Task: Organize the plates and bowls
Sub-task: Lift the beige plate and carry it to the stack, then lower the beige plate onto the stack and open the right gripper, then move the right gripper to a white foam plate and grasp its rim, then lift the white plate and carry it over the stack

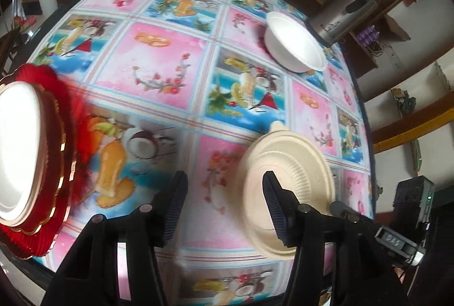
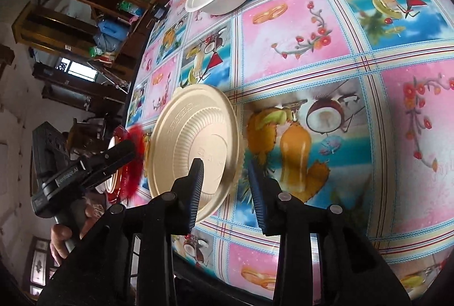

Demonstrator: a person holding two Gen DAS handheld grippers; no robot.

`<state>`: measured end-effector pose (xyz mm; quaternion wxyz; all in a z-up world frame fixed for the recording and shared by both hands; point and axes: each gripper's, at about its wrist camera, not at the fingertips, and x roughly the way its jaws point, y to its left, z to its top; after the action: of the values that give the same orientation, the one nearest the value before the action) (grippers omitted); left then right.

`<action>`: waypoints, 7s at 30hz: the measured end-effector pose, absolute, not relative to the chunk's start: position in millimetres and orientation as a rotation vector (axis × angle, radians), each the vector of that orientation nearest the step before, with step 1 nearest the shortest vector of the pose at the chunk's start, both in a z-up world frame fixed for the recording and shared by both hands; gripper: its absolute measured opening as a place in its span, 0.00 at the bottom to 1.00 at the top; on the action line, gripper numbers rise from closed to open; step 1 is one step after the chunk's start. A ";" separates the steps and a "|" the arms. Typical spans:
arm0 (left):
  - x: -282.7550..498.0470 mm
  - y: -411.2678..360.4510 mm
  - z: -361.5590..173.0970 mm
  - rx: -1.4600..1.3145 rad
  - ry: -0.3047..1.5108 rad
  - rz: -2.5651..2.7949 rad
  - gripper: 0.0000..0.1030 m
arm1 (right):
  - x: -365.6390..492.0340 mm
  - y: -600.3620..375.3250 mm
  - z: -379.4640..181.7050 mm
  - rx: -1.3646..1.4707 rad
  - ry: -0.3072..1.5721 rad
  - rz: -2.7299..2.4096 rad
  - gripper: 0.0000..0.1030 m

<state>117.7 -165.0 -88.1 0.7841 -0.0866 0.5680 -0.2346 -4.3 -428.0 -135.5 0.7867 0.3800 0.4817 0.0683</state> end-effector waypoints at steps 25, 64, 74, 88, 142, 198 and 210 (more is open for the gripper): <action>119.8 -199.3 -124.7 -0.104 1.291 -0.516 0.18 | 0.6 -424.5 -145.5 0.799 1.049 0.045 0.16; 115.6 10.6 -31.0 -0.197 0.939 -0.273 0.08 | 110.5 -216.8 -62.8 0.546 0.974 0.354 0.10; 133.3 61.6 -65.6 -0.212 0.999 -0.140 0.08 | 148.4 -154.2 -93.2 0.508 1.057 0.392 0.10; 136.8 91.0 -83.7 -0.267 1.053 -0.099 0.22 | 156.0 -128.6 -105.4 0.427 1.087 0.374 0.10; 102.8 -49.5 -10.6 -0.114 0.869 -0.351 0.77 | 102.0 -325.3 -81.2 0.623 0.942 0.115 0.11; 304.1 -328.4 -111.4 -0.052 1.213 -0.364 0.11 | 205.1 -528.4 -133.0 0.822 0.868 -0.106 0.15; 266.1 -310.7 -108.4 -0.075 1.229 -0.413 0.10 | 163.9 -518.1 -122.3 0.865 0.873 -0.078 0.14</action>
<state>266.1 -310.7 -108.4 0.7965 -0.0351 0.5722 -0.1922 163.9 -518.1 -122.3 0.8165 0.4055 0.4093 -0.0364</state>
